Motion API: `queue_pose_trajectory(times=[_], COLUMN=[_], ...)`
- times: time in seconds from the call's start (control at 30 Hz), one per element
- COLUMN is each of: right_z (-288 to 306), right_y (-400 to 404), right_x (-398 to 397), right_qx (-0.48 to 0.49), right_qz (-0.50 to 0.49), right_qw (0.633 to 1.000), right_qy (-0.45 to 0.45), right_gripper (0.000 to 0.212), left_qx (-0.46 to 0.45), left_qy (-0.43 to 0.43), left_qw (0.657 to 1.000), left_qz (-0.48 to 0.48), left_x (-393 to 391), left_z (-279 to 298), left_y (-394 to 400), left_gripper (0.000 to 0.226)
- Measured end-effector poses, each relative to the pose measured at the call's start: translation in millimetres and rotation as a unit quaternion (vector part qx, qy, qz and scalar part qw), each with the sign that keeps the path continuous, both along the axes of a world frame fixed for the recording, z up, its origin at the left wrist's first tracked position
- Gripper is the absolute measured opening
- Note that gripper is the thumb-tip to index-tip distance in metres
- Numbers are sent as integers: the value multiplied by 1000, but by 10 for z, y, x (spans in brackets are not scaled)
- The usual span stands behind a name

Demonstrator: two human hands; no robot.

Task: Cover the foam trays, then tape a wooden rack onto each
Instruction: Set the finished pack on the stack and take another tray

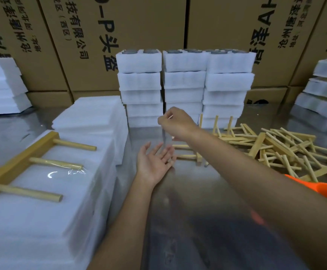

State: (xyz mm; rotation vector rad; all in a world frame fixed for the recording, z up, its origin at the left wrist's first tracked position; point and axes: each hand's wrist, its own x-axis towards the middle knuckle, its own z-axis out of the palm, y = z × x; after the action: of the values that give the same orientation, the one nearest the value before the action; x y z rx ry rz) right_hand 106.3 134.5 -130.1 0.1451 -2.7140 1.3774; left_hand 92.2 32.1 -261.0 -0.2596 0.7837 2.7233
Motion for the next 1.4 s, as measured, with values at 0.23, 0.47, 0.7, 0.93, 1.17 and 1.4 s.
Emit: queue_pose_trajectory(times=[0.23, 0.47, 0.7, 0.93, 1.17, 1.4], right_z=[488, 899, 1011, 747, 715, 156], right_y=[-15, -274, -313, -236, 219, 900], right_x=[-925, -1692, -2067, -1649, -619, 696], right_qx=[137, 271, 312, 200, 28, 92], right_qz=[7, -27, -83, -57, -37, 19], right_qw=[984, 946, 929, 923, 913, 936], right_qy=[113, 174, 179, 324, 405, 340], right_gripper=[37, 71, 60, 37, 35, 38], left_qx=[36, 54, 49, 36, 28, 18], left_qy=[-20, -29, -33, -18, -2, 15], left_qw=[999, 998, 998, 999, 999, 996], left_qz=[22, 17, 9, 5, 32, 91], left_x=[-317, -470, -481, -469, -414, -148], left_z=[-92, -150, -145, -134, -71, -13], left_y=[-73, -107, -122, -138, -124, -113], left_gripper=[45, 50, 51, 49, 48, 41])
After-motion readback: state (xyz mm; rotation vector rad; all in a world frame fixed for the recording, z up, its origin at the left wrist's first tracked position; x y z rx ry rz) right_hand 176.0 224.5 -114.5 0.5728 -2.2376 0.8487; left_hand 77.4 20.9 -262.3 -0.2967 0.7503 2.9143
